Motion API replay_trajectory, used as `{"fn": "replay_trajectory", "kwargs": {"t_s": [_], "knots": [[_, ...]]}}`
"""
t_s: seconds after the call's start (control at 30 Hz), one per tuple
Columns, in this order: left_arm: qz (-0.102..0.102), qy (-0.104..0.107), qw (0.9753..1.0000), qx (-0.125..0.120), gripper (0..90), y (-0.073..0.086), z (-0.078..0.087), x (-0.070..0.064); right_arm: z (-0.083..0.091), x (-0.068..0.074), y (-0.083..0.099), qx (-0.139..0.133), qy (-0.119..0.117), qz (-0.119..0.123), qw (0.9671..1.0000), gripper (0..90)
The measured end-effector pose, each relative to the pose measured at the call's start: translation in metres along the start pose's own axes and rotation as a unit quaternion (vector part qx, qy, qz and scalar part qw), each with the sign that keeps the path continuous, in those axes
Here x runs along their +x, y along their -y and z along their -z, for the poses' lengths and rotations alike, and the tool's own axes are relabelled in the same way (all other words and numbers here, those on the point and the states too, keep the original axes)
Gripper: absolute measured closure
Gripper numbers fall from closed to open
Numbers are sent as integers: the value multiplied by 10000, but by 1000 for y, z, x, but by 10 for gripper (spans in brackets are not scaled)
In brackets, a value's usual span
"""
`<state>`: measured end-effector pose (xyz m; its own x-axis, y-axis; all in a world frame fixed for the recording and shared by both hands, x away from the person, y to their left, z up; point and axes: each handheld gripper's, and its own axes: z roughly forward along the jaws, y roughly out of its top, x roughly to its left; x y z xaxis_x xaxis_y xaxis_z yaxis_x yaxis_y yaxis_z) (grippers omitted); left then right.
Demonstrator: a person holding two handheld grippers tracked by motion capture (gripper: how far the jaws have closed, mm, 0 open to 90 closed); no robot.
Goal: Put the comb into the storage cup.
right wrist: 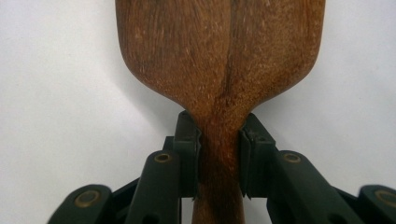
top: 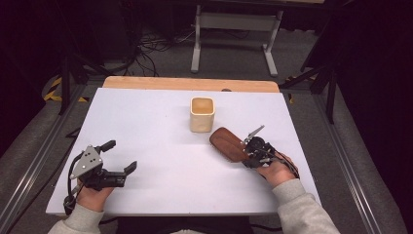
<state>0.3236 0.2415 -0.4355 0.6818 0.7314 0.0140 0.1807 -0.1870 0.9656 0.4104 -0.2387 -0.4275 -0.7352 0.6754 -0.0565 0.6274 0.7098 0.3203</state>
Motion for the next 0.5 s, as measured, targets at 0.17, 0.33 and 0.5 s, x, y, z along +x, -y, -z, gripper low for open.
{"fn": "replay_trajectory", "kwargs": {"t_s": [0.17,0.33,0.5], "knots": [[-111,-29,9999,31,10,0,2,-3,2,1,3,-161,36,64,9998,728],[-95,53,9999,39,15,0,2,-3,6,6,6,-365,98,182,9991,729],[-28,134,9999,11,2,-1,2,-2,14,8,7,-653,143,257,9974,730]]}}
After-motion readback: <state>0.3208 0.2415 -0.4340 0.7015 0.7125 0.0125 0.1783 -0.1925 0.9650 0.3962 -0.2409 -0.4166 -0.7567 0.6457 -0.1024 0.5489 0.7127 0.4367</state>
